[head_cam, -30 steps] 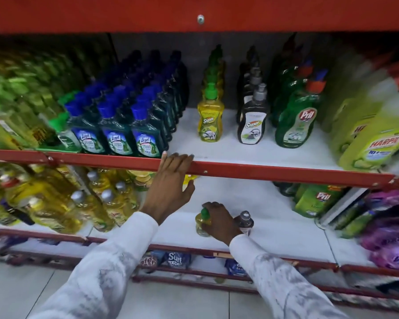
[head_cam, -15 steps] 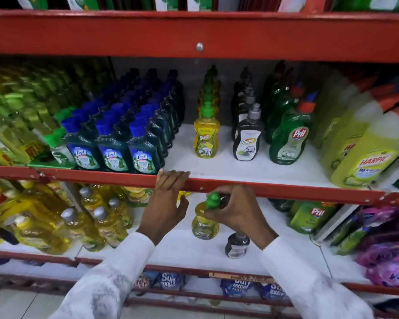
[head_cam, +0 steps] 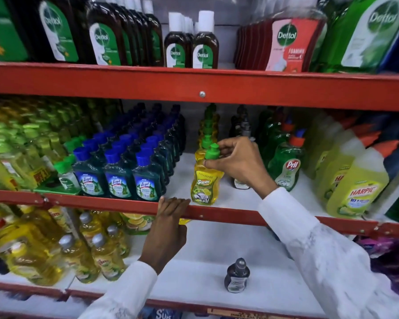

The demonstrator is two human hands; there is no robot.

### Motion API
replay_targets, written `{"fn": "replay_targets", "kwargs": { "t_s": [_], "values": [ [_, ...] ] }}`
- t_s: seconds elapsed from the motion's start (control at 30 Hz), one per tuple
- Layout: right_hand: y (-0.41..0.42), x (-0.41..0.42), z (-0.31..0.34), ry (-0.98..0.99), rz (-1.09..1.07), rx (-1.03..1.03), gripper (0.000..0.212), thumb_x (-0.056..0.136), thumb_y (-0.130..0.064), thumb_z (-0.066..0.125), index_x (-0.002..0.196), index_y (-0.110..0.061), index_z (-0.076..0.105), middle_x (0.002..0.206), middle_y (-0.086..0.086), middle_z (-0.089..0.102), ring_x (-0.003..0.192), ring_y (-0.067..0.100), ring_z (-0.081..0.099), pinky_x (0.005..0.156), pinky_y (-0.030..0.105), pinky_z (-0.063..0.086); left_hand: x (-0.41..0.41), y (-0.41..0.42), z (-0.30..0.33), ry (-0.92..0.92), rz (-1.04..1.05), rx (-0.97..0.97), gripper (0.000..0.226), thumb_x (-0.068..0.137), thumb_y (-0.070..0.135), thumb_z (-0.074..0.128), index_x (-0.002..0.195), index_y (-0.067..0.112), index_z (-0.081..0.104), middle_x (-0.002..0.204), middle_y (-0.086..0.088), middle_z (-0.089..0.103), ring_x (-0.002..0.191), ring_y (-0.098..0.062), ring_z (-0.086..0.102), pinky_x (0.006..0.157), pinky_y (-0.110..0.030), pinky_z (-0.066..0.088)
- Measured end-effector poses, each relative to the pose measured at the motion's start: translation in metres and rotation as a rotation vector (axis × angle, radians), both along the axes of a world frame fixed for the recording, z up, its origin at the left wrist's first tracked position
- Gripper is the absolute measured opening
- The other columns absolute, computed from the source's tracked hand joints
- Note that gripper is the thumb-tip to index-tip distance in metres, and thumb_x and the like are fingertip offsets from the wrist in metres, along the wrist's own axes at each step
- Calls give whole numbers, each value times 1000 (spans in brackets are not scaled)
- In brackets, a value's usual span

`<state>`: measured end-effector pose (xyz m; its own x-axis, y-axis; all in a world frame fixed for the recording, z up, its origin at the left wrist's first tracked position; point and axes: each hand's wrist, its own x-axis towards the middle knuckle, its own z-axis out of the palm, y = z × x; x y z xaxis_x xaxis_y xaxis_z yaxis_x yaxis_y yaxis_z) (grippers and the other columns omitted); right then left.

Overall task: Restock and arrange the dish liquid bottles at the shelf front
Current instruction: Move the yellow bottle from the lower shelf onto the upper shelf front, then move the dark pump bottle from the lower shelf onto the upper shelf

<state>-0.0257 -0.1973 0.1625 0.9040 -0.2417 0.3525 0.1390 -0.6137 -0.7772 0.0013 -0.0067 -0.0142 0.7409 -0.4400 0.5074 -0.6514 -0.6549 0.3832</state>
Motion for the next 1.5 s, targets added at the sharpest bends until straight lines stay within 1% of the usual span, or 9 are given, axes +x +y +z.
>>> {"fn": "replay_targets", "kwargs": {
  "t_s": [0.17, 0.33, 0.63, 0.77, 1.0, 1.1, 1.23, 1.33, 1.5],
  "values": [
    [1, 32, -8, 43, -54, -47, 49, 55, -36, 92, 96, -13, 76, 88, -4, 77, 79, 6, 70, 60, 12, 48, -2, 0, 1, 18, 5, -2, 72, 65, -5, 61, 134, 16, 55, 128, -3, 63, 126, -23, 50, 123, -50, 21],
    [3, 44, -24, 91, -66, -56, 65, 53, -37, 93, 108, -8, 73, 99, 5, 76, 88, 13, 72, 82, 27, 59, -1, 1, 0, 32, 0, -4, 72, 65, -3, 61, 134, 16, 54, 128, -2, 62, 127, -22, 48, 124, -48, 17],
    [8, 46, -29, 129, -38, -85, 64, 64, -35, 89, 121, -14, 67, 114, 5, 72, 103, 17, 67, 95, 31, 55, -3, 0, -5, 14, -9, -23, 68, 68, 3, 56, 135, 14, 52, 131, -4, 60, 131, -25, 44, 123, -51, 17],
    [5, 29, -29, 82, -21, -105, 60, 67, -33, 88, 120, -15, 67, 109, 2, 73, 90, 10, 65, 81, 21, 50, -6, -2, -7, -25, 15, 3, 68, 71, 7, 63, 137, 13, 49, 135, -6, 57, 135, -28, 41, 125, -44, 11],
    [-35, -58, -87, -153, -154, -133, 28, 73, -21, 81, 100, -21, 73, 90, -11, 68, 67, 4, 58, 61, 1, 40, -35, -34, -8, -143, 15, 84, 63, 77, 18, 62, 138, 12, 47, 135, -12, 53, 132, -36, 43, 118, -57, 25],
    [-60, -85, -145, -45, -217, -89, 19, 73, -15, 79, 90, -23, 73, 81, -10, 71, 59, 8, 58, 60, 6, 43, -44, -62, -7, -138, -63, 104, 62, 81, 19, 58, 141, 12, 44, 138, -11, 53, 133, -33, 43, 119, -55, 23],
    [-84, -93, -225, 305, -119, -139, 36, 73, -19, 81, 107, -15, 71, 99, -3, 70, 69, 0, 58, 62, 3, 42, -48, -91, -8, -107, -77, 152, 65, 81, 22, 58, 142, 12, 41, 137, -9, 51, 134, -31, 39, 121, -60, 13],
    [-80, -88, -268, 508, 16, -227, 50, 71, -26, 81, 118, -16, 66, 111, 8, 69, 95, 23, 67, 85, 29, 55, -49, -95, -8, -80, -61, 151, 66, 80, 19, 58, 143, 13, 40, 135, -8, 50, 134, -30, 39, 121, -62, 7],
    [-69, -75, -288, 543, 42, -263, 31, 65, -19, 76, 96, -18, 72, 97, 5, 73, 88, 21, 67, 78, 26, 53, -48, -93, -5, -52, -71, 141, 68, 80, 15, 58, 145, 16, 39, 135, -6, 50, 133, -26, 38, 121, -61, 7]
  ]
}}
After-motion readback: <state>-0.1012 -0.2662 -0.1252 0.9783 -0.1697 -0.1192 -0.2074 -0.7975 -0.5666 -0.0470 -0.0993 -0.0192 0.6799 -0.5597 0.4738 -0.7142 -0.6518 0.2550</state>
